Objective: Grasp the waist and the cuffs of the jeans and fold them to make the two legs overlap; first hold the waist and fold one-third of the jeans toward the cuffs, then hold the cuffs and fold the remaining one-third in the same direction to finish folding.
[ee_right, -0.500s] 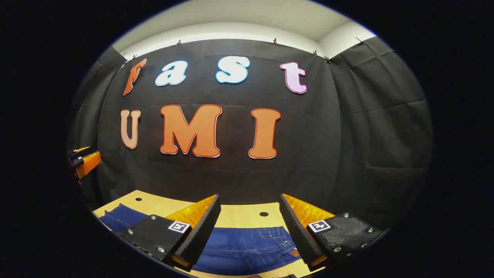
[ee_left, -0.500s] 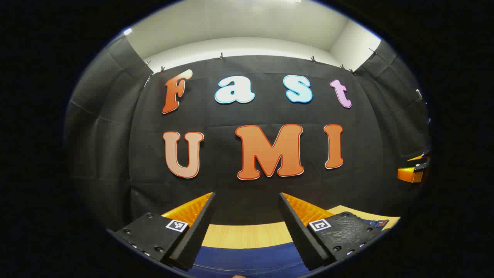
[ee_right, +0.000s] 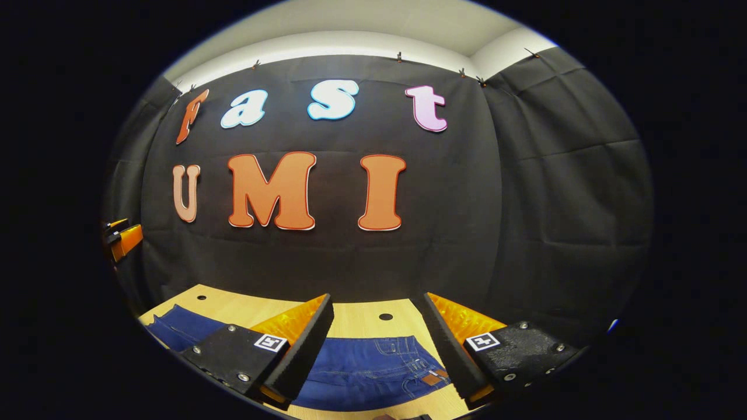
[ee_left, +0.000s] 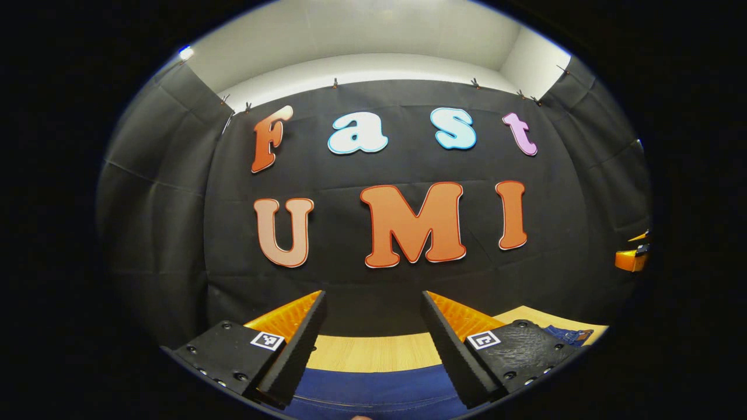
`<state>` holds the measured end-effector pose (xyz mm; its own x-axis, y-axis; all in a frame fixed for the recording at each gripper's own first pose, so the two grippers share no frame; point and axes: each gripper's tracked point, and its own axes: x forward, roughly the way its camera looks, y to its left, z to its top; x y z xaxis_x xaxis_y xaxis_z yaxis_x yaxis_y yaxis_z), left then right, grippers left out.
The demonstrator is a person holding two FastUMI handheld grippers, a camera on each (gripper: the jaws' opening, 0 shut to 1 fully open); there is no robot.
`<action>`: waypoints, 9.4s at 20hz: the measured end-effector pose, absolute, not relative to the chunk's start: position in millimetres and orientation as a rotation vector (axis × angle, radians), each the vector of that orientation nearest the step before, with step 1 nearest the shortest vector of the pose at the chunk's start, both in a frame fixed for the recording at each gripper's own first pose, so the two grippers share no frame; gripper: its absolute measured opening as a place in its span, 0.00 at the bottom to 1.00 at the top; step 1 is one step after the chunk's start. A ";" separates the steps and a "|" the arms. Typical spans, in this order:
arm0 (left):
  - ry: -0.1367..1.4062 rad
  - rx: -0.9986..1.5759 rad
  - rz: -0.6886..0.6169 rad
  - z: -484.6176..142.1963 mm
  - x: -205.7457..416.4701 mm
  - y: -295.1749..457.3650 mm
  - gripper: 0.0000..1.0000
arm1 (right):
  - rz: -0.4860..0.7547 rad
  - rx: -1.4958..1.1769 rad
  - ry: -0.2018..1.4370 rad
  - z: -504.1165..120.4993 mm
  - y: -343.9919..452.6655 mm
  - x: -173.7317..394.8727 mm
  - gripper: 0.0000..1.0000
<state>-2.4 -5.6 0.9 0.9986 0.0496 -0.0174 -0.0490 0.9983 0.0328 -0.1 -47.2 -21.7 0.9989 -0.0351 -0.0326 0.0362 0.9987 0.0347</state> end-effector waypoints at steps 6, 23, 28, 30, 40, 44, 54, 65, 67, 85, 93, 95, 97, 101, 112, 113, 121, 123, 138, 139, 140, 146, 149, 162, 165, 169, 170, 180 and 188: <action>0.025 0.052 0.054 -2.1 -11.6 -16.3 0.98 | -0.029 0.029 0.041 -29.3 -55.5 -0.4 0.96; 0.264 0.009 0.266 -73.1 -61.4 72.3 0.99 | 0.012 0.043 0.115 -59.2 -69.8 29.0 0.96; 0.443 -0.132 0.389 -134.5 -86.0 109.2 0.99 | 0.055 0.057 0.175 -87.5 -69.1 36.4 0.96; 0.511 -0.185 0.422 -156.5 -97.3 119.9 0.99 | 0.069 0.053 0.213 -102.9 -70.8 38.0 0.96; 0.858 -0.737 0.640 -296.6 -135.6 196.6 0.96 | -0.004 0.189 0.539 -186.8 -78.2 43.8 0.96; 0.956 -0.916 0.692 -328.8 -145.5 201.5 0.98 | -0.050 0.269 0.645 -214.4 -69.7 44.9 0.96; 1.067 -1.224 0.726 -381.2 -147.2 222.2 0.97 | -0.189 0.419 0.840 -266.7 -47.3 39.3 0.98; 0.907 -1.362 0.534 -402.9 -102.9 234.9 0.52 | -0.217 0.608 0.895 -280.2 -32.7 36.8 0.96; 0.928 -1.278 0.574 -411.3 -114.0 234.1 0.30 | -0.220 0.650 0.928 -295.4 -49.0 38.0 0.96; 0.974 -1.053 0.632 -366.2 -107.2 218.8 0.03 | -0.430 1.103 0.974 -401.3 -137.7 49.5 0.82; 0.927 -1.060 0.576 -340.4 -91.3 215.3 0.03 | -0.477 1.311 0.922 -401.6 -137.0 51.7 0.13; 0.907 -1.063 0.560 -325.8 -83.5 217.6 0.03 | -0.455 1.321 0.937 -383.4 -137.3 56.3 0.13; 0.881 -1.077 0.540 -310.7 -71.7 222.3 0.03 | -0.438 1.311 0.936 -366.8 -138.3 65.8 0.13; 0.896 -1.037 0.466 -287.6 -56.4 233.1 0.03 | -0.428 1.343 0.903 -339.0 -141.9 97.8 0.12; 1.034 -0.979 0.336 -318.4 -23.3 214.9 0.01 | -0.381 1.259 0.981 -317.1 -106.5 150.7 0.13; 1.060 -0.990 0.356 -324.4 -32.1 212.4 0.01 | -0.391 1.259 0.987 -318.9 -107.9 149.4 0.12; 1.114 -1.186 0.584 -357.6 -145.1 211.6 0.45 | -0.355 1.217 0.985 -315.7 -106.4 152.0 0.12; 1.091 -1.230 0.625 -357.3 -159.6 215.6 0.61 | -0.353 1.217 0.988 -316.8 -105.2 152.9 0.12; 1.041 -1.082 0.519 -393.3 -105.8 209.4 0.02 | -0.341 1.254 0.963 -313.9 -115.3 137.0 0.12; 1.028 -1.059 0.493 -383.8 -100.3 207.8 0.01 | -0.337 1.258 0.957 -313.8 -116.1 135.0 0.12; 1.020 -1.056 0.479 -376.4 -94.8 207.4 0.01 | -0.329 1.261 0.954 -313.6 -117.2 133.7 0.12; 0.957 -1.099 0.433 -315.7 -34.9 207.5 0.00 | -0.347 1.289 0.943 -309.9 -120.4 140.7 0.12; 1.017 -1.155 0.479 -306.5 -17.2 208.4 0.01 | -0.378 1.324 0.953 -310.7 -123.6 147.4 0.12; 1.153 -1.118 0.544 -324.9 101.0 230.1 0.01 | -0.429 1.382 1.004 -311.1 -106.3 266.8 0.12; 1.228 -1.136 0.621 -350.6 99.8 234.7 0.01 | -0.440 1.335 1.054 -331.3 -92.7 297.1 0.12; 1.276 -1.144 0.668 -370.9 113.4 240.0 0.01 | -0.443 1.321 1.091 -346.8 -74.1 333.5 0.12; 1.304 -1.141 0.688 -375.0 112.5 239.6 0.01 | -0.439 1.309 1.107 -350.6 -69.4 340.5 0.12; 1.289 -0.785 0.468 -349.1 137.2 229.6 0.62 | -0.227 1.168 0.924 -308.3 -69.6 349.4 0.29; 1.246 -0.433 0.227 -276.1 117.9 183.9 0.90 | -0.205 0.851 0.752 -245.7 -110.3 280.7 0.71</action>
